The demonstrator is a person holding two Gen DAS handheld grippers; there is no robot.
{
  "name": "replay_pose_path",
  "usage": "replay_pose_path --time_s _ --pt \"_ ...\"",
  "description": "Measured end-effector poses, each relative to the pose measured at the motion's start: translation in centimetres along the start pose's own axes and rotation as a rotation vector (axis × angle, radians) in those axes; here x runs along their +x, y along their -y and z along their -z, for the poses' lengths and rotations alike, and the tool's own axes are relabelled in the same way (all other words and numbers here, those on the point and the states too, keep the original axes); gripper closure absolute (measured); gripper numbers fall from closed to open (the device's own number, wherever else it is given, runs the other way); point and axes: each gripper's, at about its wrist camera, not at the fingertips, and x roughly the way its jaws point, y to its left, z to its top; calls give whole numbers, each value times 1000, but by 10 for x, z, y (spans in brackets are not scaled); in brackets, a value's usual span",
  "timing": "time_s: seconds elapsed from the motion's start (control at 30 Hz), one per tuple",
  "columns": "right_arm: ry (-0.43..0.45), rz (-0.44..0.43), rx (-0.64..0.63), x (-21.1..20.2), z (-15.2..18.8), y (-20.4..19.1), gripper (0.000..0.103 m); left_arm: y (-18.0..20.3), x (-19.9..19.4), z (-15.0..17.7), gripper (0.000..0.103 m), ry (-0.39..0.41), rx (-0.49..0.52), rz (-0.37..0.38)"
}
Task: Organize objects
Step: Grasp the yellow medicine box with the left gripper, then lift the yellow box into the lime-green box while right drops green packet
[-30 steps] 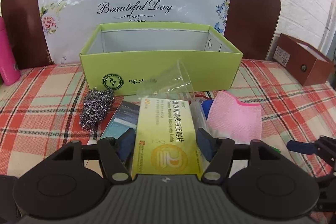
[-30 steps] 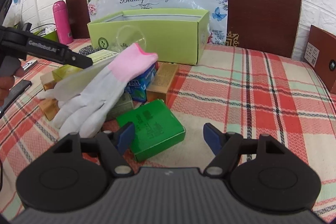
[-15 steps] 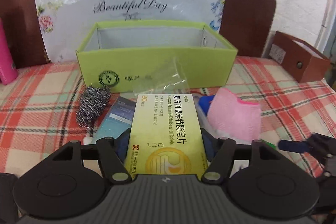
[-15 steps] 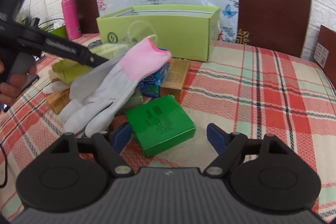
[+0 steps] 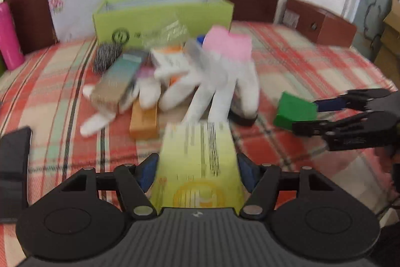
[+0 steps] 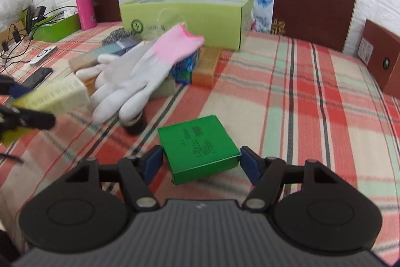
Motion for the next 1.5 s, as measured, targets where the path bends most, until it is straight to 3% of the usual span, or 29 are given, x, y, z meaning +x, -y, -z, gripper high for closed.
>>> replay_pose_path --time_s 0.13,0.4,0.57,0.67,0.77,0.9,1.13,1.33,1.5 --pt "-27 -27 -75 -3 11 -14 33 5 16 3 33 -38 33 -39" --pt "-14 -25 -130 6 9 -20 29 -2 20 4 30 -35 0 -29" --pt "-13 -35 -110 11 8 -18 31 5 25 2 26 -24 22 -44" --pt "-11 -43 -101 11 9 -17 35 5 24 1 34 -16 24 -28" --pt "-23 -55 -95 8 8 -16 37 1 18 -1 34 -14 13 -6" --pt "-23 -137 -25 -8 2 -6 38 -3 -5 -8 34 43 28 30" --pt "130 -176 4 -41 -40 3 38 -13 -42 -55 34 235 63 28" --pt "280 -102 -55 -40 -100 5 38 -32 -40 -119 34 378 -92 66" --pt "340 -16 -90 -13 -153 8 38 -45 -11 -174 34 406 -206 79"
